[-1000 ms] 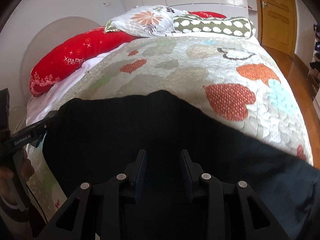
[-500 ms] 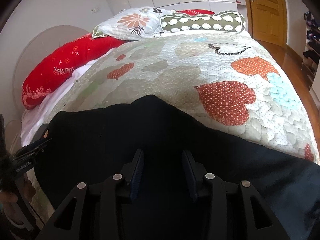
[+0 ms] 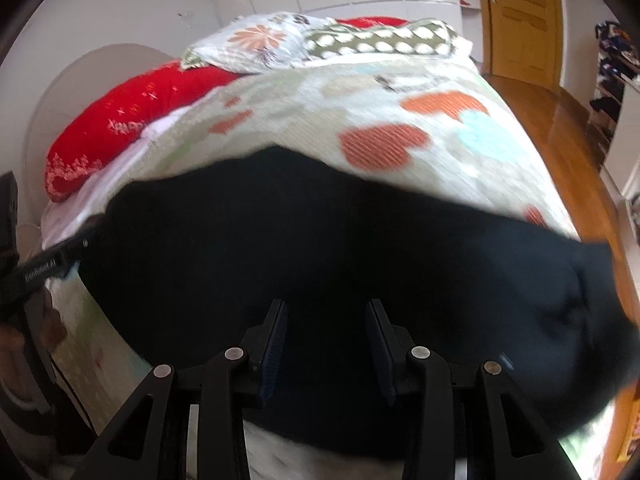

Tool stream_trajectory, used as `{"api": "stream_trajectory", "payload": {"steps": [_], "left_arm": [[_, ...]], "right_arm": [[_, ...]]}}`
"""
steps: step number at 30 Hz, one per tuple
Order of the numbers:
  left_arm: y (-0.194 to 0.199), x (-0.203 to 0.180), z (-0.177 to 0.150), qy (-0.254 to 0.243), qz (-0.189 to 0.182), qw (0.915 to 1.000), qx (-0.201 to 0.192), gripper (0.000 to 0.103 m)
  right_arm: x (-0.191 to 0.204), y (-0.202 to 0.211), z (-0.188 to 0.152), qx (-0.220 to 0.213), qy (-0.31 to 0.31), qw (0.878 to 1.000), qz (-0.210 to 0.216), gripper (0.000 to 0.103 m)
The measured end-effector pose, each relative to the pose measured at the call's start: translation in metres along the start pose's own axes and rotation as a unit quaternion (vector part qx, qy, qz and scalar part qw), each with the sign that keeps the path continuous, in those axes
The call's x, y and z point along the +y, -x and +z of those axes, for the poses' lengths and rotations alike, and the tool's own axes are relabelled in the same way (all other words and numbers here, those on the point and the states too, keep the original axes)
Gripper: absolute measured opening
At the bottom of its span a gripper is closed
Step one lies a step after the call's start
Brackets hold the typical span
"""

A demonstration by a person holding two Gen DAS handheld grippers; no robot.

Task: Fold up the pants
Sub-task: 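Lift the folded pants with both grippers and carry them toward the bed edge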

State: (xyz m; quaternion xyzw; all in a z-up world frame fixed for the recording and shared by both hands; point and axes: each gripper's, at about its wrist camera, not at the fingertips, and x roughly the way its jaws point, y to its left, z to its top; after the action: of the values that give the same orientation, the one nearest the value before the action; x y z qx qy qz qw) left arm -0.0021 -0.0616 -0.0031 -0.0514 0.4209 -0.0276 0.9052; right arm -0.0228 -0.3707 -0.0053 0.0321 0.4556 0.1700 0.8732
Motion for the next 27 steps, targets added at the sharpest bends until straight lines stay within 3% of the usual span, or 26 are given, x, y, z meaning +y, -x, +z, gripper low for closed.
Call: {"api": "stream_trajectory", "payload": {"steps": [3,7,11,16,20,27], "left_arm": [[-0.006,-0.014,-0.004,-0.023,0.017,0.9996,0.004,0.070],[0.002,-0.029,0.003,-0.031,-0.021,0.9993,0.009,0.070],[0.006,-0.064,0.013,-0.080,-0.049,0.9955,0.005,0.072],[-0.006,-0.118,0.024,-0.126,-0.118,0.9841,0.039,0.072],[-0.020,-0.163,0.034,-0.163,-0.159,0.9718,0.061,0.072],[-0.052,-0.240,0.049,-0.225,-0.210,0.9469,0.092,0.072]], "right_arm": [[-0.022,0.015,-0.021,-0.009,-0.014,1.000,0.008,0.039],[-0.048,0.043,-0.041,-0.020,-0.038,0.999,0.006,0.039],[-0.068,0.075,-0.054,-0.041,-0.061,0.997,-0.001,0.041],[-0.093,0.090,-0.070,-0.030,-0.089,0.995,-0.030,0.042],[-0.113,0.096,-0.075,-0.056,-0.138,0.989,-0.003,0.045],[-0.130,0.086,-0.072,-0.066,-0.171,0.983,0.026,0.050]]}}
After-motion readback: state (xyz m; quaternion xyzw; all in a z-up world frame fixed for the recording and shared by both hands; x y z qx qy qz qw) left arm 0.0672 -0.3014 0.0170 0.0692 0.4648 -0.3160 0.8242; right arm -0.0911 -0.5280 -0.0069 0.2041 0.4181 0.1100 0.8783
